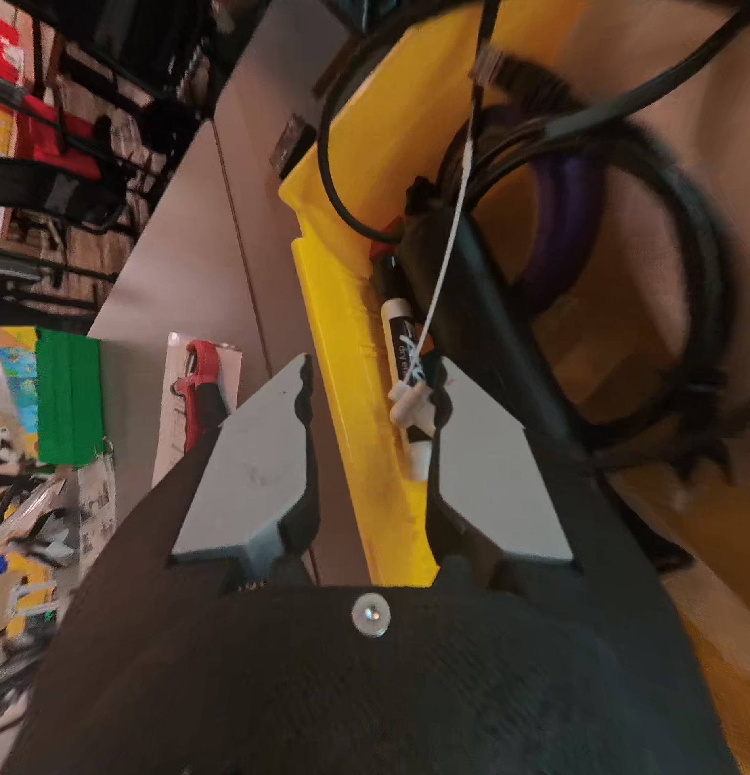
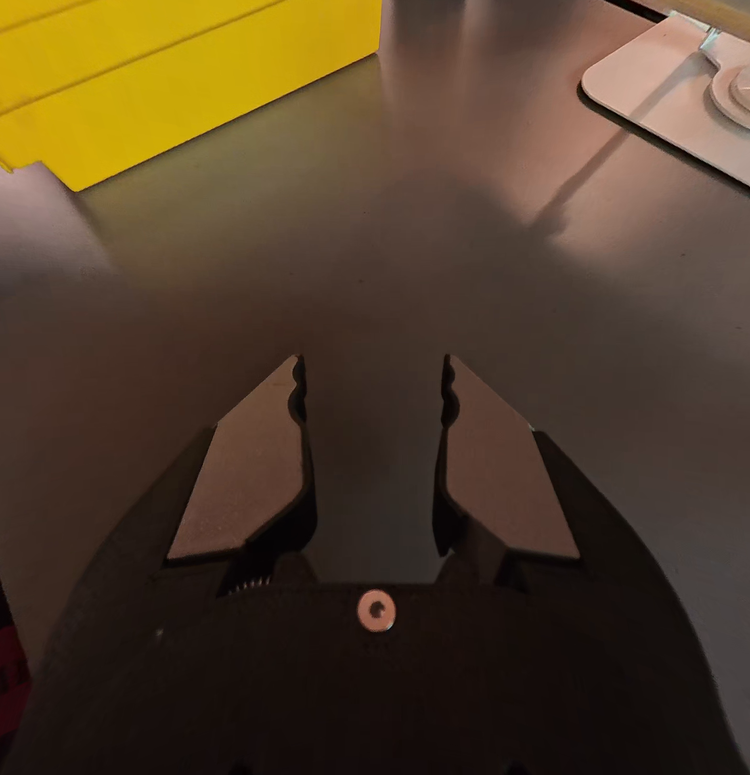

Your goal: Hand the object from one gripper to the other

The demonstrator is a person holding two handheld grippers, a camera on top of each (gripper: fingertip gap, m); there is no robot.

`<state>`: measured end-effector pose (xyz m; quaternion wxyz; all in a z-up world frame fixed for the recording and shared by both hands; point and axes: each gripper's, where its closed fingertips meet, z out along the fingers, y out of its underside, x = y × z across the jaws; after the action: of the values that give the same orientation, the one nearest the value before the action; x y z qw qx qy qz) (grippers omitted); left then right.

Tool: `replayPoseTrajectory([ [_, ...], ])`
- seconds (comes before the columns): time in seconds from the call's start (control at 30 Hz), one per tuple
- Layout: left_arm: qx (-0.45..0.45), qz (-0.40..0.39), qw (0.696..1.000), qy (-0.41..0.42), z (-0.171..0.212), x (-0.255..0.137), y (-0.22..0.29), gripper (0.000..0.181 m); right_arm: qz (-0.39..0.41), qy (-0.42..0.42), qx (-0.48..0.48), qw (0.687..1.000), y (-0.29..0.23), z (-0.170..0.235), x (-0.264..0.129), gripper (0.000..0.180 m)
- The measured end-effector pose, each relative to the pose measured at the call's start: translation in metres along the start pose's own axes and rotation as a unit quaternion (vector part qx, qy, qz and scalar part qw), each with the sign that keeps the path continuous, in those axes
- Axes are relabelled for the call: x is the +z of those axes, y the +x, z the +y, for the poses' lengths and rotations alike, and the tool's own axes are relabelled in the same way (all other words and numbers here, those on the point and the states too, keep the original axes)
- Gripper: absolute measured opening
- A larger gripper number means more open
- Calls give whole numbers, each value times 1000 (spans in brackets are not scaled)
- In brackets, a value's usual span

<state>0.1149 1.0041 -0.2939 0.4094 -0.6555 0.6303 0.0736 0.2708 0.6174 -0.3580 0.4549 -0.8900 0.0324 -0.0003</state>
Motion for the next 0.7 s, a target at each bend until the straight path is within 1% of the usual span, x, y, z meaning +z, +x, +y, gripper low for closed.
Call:
replayPoseTrajectory([
  [0.07, 27, -23, 998, -45, 11, 15, -2, 56, -1, 1, 1, 1000, 0, 0, 0, 62],
  [0.17, 67, -55, 995, -56, 7, 16, -6, 55, -4, 7, 1, 1000, -1, -1, -2, 62],
  [0.23, 89, -58, 992, -69, 7, 14, -5, 51, -8, 6, 0, 1000, -2, -1, -2, 61],
  [0.33, 76, -51, 994, -57, 4, 9, -5, 46, -9, 6, -5, 1000, -3, -1, -2, 61],
  [0.47, 55, -23, 998, -38, 3, 1, -5, 40, -11, 6, -8, 1000, -5, -1, -2, 59],
  [0.5, 49, -14, 998, -30, 1, -3, -5, 35, -13, 5, -8, 1000, -5, -1, -1, 59],
  [0.53, 42, -5, 999, -13, -4, -8, -6, 19, -14, 4, -8, 1000, -5, 0, -1, 58],
  [0.6, 28, 4, 1000, 12, -14, -19, -11, 12, -16, 2, -7, 1000, -6, 0, -1, 58],
  [0.67, 29, 21, 999, 8, -15, -25, -12, 5, -17, 0, -5, 1000, -5, 1, 0, 57],
  [0.7, 32, 18, 999, 10, -16, -28, -14, 5, -17, 0, -4, 1000, -5, 1, 0, 57],
])
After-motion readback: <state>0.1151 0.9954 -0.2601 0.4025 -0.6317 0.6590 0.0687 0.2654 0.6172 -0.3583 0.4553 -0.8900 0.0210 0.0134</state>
